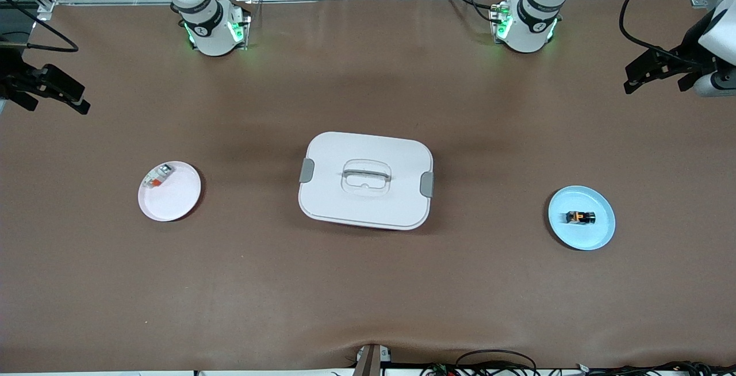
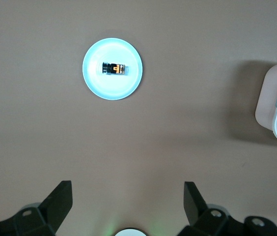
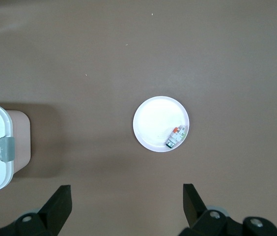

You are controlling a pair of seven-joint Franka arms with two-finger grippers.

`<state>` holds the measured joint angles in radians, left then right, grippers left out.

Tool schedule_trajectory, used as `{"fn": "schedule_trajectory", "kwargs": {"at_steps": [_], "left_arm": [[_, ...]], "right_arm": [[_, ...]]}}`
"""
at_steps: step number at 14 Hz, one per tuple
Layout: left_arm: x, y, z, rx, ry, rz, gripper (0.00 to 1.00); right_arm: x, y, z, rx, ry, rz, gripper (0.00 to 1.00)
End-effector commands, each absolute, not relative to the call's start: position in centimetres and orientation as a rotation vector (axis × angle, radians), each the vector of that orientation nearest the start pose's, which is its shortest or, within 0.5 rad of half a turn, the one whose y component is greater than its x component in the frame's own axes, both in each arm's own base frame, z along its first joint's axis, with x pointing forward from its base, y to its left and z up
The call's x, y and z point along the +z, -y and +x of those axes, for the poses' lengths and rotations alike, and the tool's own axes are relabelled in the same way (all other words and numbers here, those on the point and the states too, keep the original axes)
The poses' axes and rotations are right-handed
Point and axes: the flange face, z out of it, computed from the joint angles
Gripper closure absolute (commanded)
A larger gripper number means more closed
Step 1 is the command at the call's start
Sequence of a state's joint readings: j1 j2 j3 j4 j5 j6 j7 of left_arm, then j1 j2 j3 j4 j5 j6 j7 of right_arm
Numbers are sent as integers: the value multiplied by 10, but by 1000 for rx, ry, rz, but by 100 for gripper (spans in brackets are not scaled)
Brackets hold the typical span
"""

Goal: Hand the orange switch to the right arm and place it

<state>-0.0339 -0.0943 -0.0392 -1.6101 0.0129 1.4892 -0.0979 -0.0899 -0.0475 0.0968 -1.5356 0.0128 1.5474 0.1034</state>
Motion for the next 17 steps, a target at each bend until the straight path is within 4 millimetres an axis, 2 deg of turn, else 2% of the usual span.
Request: {"fn": "schedule_trajectory", "kwargs": {"at_steps": [1,4,6,7,8,11,13,16,17], "left_arm": [[653,40,518,48,16,-3121,0],[652,38,518,50,22,-3115,0],[646,31,521,69,29,-3116,0],[640,26,523,74,-37,-3105,0],[624,22,531,94,-86,-3101,0],[578,-3,549,86,-56,-3094,0],[538,-5,558,68,-79,-3080,0],[467,-9,584,-1,-134,-3014,0],[446,-16,593,-10,-125,-3016,0]], "right_arm": [[671,-2,538,-95,-157,-3144,0],[671,-2,538,-94,-157,-3142,0],[670,-3,538,-92,-155,-3143,0],[670,-3,538,-92,-155,-3143,0],[670,-2,538,-92,-157,-3144,0],[671,3,538,-94,-169,-3142,0],[671,3,538,-94,-172,-3142,0],[671,3,538,-94,-170,-3144,0],[671,3,538,-94,-170,-3144,0]]}}
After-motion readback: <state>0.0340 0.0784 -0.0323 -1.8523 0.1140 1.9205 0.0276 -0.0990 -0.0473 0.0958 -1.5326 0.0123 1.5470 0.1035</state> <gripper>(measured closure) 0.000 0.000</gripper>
